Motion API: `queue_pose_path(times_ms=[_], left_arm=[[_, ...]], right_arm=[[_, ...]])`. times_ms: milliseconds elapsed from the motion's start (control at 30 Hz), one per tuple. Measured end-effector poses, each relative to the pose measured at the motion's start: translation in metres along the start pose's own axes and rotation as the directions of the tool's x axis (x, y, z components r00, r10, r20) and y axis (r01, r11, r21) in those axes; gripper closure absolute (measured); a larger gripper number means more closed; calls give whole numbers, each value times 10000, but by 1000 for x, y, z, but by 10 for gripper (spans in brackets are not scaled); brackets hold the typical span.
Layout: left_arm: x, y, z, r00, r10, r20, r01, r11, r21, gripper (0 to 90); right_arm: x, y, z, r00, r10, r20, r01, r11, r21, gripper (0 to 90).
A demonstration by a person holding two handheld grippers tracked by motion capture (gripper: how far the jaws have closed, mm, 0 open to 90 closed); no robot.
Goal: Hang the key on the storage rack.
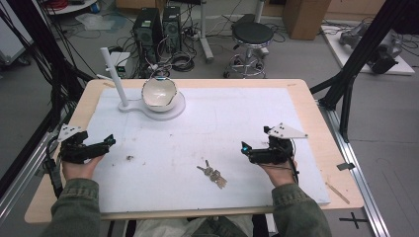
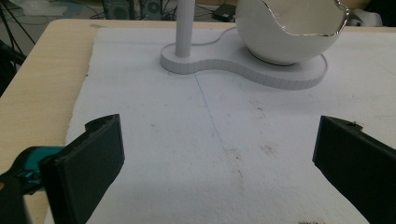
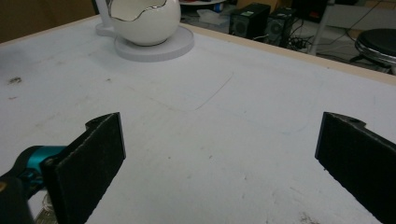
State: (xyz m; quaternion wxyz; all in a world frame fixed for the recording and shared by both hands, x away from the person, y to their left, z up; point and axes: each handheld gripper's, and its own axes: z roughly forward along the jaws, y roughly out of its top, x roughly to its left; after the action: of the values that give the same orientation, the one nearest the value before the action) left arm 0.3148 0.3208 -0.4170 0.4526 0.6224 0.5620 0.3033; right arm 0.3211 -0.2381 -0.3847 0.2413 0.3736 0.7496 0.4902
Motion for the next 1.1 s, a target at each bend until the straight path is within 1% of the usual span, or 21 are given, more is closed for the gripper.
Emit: queue_pose_path(times_ms=[333, 467, 733, 767, 867, 1100], left_arm=[[0, 0, 0, 10000, -3, -6, 3, 10000, 10, 25], [0, 0, 0, 10000, -3, -2, 3, 10000, 18, 25], [0, 0, 1, 10000, 8, -8, -8, 10000, 11, 25], [0, 0, 1, 10000, 21, -9, -21, 10000, 17, 25], [0, 0, 1, 10000, 49, -8, -49, 10000, 43, 25], [0, 0, 1, 10000, 49, 4, -49, 10000, 42, 25]], right_arm=[[12, 2, 6, 9990, -196, -413, 207, 9995, 250, 6], [18, 3, 10, 9978, -299, -596, 327, 9983, 474, 6], [21, 5, 13, 9964, -392, -750, 444, 9966, 695, 6], [22, 6, 13, 9965, -316, -769, 373, 9966, 741, 6], [23, 7, 14, 9959, -317, -849, 383, 9962, 777, 6], [30, 9, 20, 9937, -370, -1058, 488, 9927, 1104, 6]])
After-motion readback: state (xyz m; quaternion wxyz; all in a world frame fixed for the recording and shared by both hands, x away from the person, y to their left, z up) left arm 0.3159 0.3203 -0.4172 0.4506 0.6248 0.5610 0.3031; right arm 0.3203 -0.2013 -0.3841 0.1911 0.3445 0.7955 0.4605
